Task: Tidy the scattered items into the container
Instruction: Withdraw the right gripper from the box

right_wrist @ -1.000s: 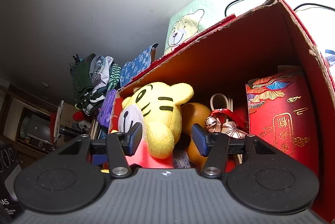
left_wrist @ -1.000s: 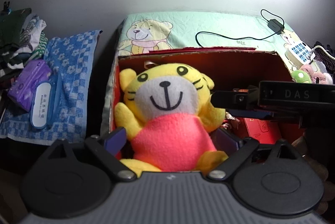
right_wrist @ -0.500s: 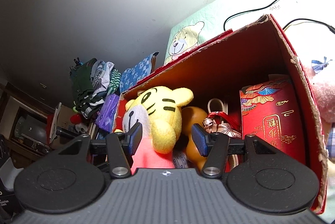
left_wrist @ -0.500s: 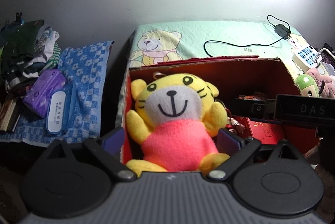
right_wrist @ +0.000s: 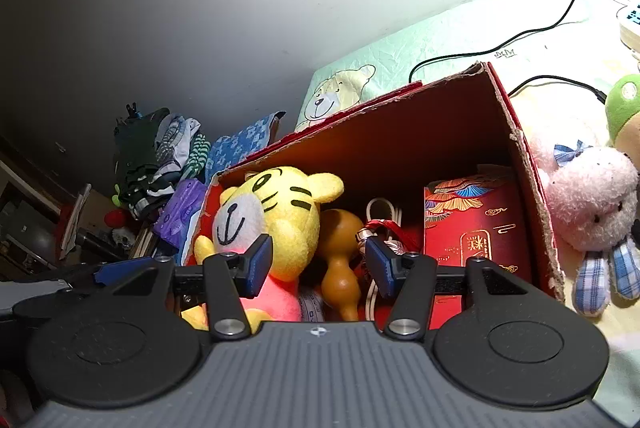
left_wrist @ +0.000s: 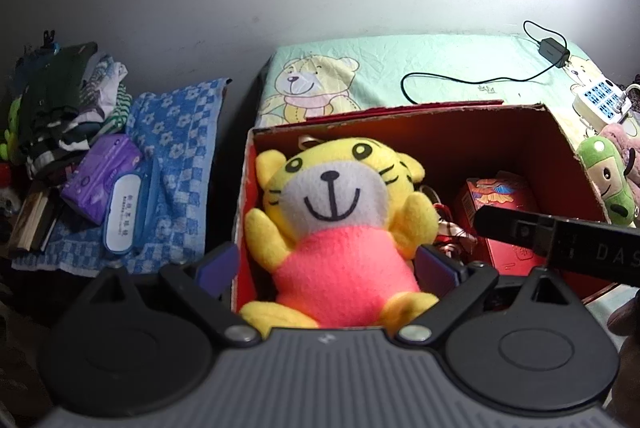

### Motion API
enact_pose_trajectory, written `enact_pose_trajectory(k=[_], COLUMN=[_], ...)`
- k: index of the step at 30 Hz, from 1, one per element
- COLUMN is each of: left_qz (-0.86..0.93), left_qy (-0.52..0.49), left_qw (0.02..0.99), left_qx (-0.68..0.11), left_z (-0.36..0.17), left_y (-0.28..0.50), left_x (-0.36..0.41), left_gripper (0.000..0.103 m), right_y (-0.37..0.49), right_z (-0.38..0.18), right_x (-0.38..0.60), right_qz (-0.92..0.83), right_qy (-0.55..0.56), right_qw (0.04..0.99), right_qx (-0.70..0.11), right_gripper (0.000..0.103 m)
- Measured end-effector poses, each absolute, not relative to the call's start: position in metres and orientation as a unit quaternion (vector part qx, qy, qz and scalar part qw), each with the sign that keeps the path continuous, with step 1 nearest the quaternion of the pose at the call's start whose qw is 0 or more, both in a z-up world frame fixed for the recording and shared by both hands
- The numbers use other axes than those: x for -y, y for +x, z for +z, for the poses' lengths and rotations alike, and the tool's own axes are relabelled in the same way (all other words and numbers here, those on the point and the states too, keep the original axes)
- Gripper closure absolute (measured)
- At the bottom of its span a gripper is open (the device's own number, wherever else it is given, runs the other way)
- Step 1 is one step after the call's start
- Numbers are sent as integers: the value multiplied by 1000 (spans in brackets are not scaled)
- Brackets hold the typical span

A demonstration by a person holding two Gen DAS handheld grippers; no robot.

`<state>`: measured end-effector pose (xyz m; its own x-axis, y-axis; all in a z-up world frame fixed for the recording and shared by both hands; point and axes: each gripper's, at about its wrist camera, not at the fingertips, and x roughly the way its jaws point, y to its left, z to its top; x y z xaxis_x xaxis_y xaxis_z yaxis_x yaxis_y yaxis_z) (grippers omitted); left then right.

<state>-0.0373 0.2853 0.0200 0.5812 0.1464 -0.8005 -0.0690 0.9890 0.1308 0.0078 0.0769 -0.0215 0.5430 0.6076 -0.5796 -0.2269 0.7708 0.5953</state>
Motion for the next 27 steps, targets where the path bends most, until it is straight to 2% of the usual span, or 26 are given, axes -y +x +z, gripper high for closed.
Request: enact_pose_trajectory(k=[19, 27], left_qz=[90, 87], left_qy=[55, 49], left_qw=[871, 875], left_qx=[-481, -475], left_z=[-2, -2], left_y=[-27, -29], left_x=[-283, -289], left_gripper=[7, 6], right_y=[-3, -6], right_z=[-29, -29], right_x=[-65, -64], right_qz=[232, 235], right_qy=[213, 208], right_qw=[866, 867], right_qx=[-387, -388], right_gripper=[48, 52])
